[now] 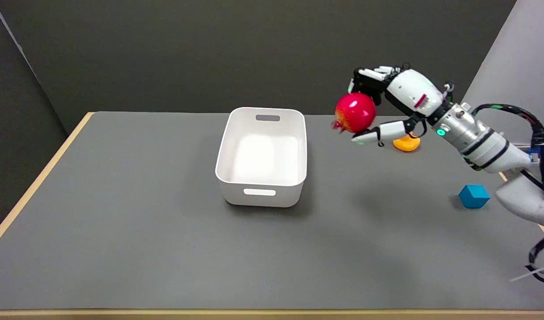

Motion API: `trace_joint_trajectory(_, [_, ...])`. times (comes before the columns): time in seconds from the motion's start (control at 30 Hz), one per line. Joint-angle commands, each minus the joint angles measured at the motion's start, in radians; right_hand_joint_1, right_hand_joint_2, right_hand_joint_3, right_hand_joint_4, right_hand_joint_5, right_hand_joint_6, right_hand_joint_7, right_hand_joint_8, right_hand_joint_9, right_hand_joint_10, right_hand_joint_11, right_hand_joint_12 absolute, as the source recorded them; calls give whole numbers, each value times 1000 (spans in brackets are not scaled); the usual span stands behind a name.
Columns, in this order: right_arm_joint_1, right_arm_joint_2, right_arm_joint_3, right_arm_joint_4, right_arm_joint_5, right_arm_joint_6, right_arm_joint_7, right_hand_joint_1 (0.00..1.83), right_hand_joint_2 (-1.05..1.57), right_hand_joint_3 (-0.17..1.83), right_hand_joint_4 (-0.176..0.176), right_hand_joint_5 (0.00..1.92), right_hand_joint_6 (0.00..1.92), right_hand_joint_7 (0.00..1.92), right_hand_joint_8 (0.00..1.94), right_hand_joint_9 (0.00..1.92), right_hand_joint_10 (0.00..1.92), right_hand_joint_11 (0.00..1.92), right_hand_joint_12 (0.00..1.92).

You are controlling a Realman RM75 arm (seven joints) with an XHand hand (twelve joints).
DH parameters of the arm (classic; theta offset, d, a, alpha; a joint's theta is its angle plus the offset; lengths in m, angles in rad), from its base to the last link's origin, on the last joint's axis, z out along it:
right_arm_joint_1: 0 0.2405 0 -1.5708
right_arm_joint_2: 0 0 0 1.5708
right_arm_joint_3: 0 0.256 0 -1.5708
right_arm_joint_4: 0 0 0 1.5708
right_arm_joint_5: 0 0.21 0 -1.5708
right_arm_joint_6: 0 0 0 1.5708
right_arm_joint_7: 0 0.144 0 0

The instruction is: Place the pomegranate into the white box.

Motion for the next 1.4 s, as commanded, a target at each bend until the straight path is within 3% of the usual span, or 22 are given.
trace_joint_trajectory(0.03, [276, -116, -267, 46, 37, -123, -119, 888, 1060, 480, 129, 683, 1542, 879, 1462, 885, 1620, 533, 1885])
trace_joint_trajectory(0.5, [383, -290, -395, -86, -36, -266, -132, 893, 1049, 494, 127, 690, 1537, 892, 1464, 894, 1628, 606, 1896])
trace_joint_trajectory(0.83, [433, -346, -443, -123, -151, -413, -132, 890, 1049, 500, 130, 685, 1547, 914, 1446, 900, 1610, 617, 1921])
trace_joint_trajectory(1.13, [497, -421, -494, -229, -284, -473, -132, 882, 1033, 521, 157, 694, 1539, 911, 1449, 912, 1617, 647, 1905])
trace_joint_trajectory(1.4, [486, -424, -507, -221, -295, -497, -132, 879, 1030, 525, 165, 694, 1540, 914, 1446, 914, 1615, 652, 1902])
